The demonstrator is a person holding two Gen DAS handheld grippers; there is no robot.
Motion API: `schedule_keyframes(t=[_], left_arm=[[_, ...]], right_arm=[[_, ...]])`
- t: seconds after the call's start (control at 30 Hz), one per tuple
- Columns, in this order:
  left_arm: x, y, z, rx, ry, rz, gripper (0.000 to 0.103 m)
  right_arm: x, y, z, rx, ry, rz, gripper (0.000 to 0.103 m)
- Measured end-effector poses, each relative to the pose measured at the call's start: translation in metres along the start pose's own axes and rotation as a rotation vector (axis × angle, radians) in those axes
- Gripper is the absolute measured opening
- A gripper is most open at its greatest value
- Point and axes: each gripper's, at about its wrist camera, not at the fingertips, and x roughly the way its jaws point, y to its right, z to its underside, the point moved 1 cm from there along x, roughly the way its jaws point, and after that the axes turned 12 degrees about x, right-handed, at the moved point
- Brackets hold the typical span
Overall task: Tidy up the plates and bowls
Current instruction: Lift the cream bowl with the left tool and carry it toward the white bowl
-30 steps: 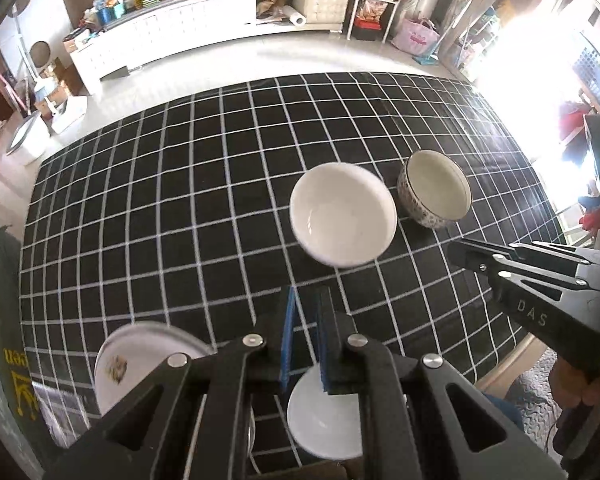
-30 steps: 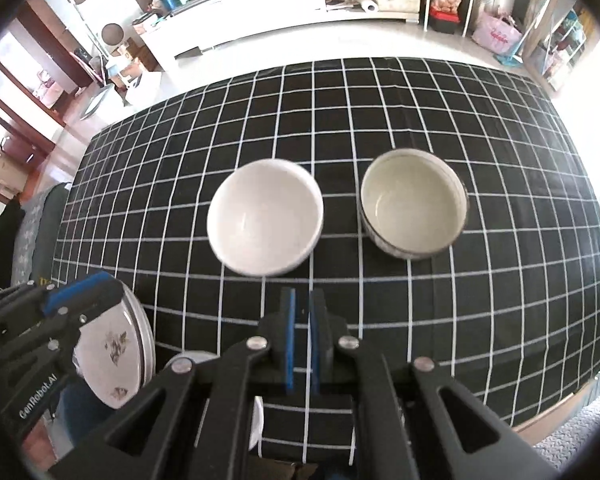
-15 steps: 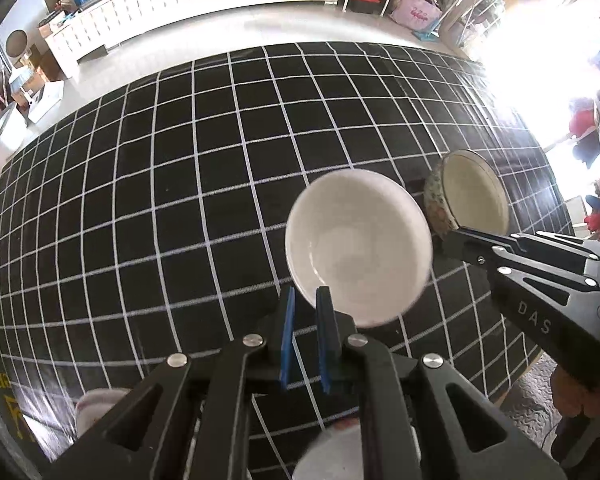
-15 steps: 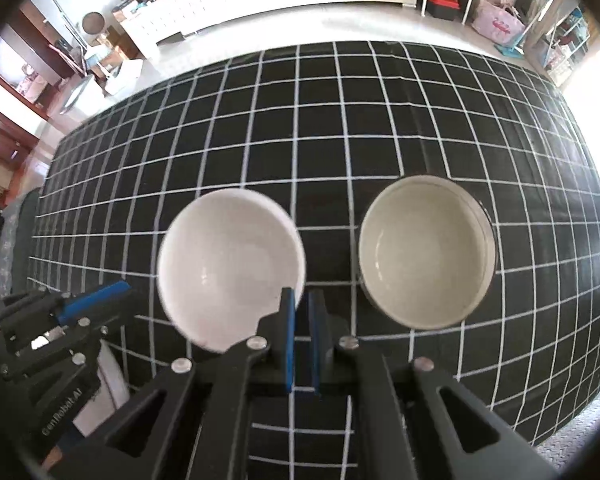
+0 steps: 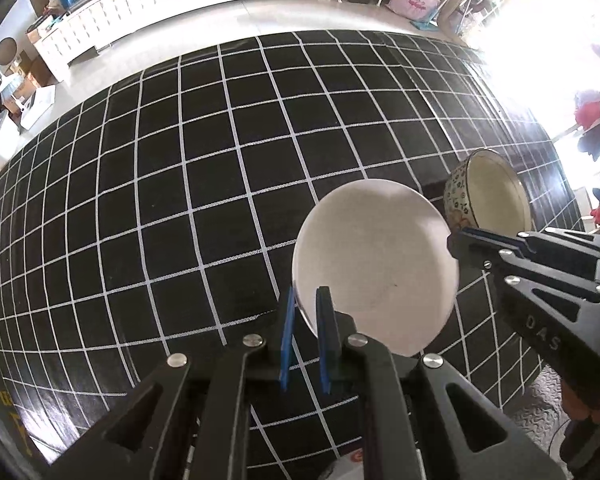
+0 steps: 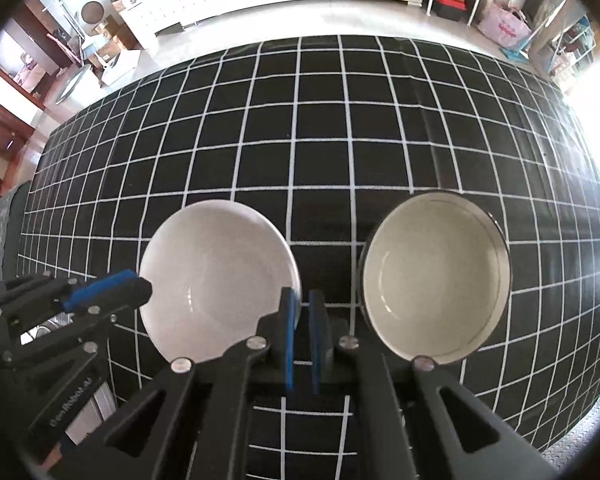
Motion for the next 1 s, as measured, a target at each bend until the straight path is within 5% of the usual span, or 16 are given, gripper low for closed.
schedule_keyframes(t=[1.0], left_arm=[[0.044, 0.022, 0.012, 0.036, -0.05, -0.047, 0.01]], right_arm=[[0.026, -0.013, 0.005, -0.052, -0.019, 0.02, 0.011]])
